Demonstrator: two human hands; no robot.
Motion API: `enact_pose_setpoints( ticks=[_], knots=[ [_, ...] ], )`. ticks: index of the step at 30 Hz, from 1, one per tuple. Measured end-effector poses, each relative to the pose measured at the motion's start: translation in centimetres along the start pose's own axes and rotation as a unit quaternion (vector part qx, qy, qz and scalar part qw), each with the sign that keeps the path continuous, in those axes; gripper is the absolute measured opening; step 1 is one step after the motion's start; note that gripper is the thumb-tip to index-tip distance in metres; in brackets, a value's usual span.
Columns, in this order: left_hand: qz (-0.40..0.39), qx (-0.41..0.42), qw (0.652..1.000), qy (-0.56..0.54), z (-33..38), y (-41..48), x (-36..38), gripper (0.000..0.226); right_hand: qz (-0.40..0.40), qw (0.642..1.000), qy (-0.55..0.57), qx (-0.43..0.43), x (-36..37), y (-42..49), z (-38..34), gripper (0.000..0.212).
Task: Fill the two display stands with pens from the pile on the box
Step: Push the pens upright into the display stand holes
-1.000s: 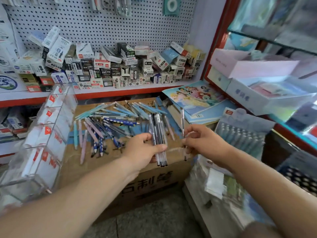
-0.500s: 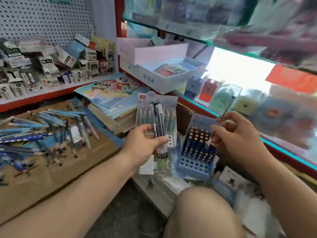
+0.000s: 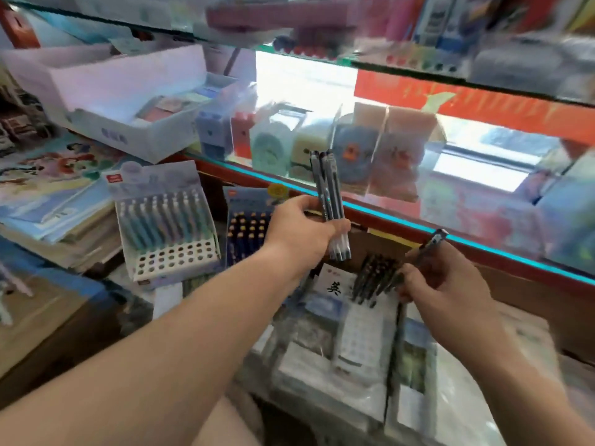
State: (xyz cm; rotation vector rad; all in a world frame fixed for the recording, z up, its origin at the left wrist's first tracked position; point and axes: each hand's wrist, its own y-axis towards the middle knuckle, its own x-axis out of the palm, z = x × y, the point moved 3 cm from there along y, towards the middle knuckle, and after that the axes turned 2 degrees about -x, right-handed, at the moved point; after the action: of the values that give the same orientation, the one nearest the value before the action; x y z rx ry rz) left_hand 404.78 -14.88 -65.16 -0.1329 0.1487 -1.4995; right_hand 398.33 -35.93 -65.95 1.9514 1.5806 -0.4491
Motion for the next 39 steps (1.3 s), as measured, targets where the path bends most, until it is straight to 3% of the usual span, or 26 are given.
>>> enact_pose_setpoints(
  ticks=[12, 17, 26, 34, 39],
  knots=[
    [-0.033, -0.051, 0.993, 0.1, -6.6, 0.5, 3.4, 0.028, 0.006, 0.997, -0.08, -0.002, 1.7, 0.9, 4.4, 0.031],
    [-0.049, -0.07, 0.99, 0.109, -7.9, 0.1, 4.1, 0.027, -0.018, 0.997, -0.077, -0.007, 2.6, 1.4, 5.2, 0.011],
    [-0.07, -0.08, 0.985, 0.139, -7.9, 0.0, 4.8, 0.03, -0.071, 0.989, -0.131, -0.008, 3.4, 2.0, 6.4, 0.004],
    [-0.084, -0.07, 0.983, 0.15, -7.7, -0.9, 5.1, 0.028, -0.032, 0.988, -0.148, -0.016, 4.1, 1.8, 6.1, 0.028],
    [-0.09, -0.056, 0.979, 0.176, -7.6, -1.4, 5.1, 0.026, -0.006, 0.985, -0.166, -0.053, 4.8, 1.2, 6.0, 0.02]
  ],
)
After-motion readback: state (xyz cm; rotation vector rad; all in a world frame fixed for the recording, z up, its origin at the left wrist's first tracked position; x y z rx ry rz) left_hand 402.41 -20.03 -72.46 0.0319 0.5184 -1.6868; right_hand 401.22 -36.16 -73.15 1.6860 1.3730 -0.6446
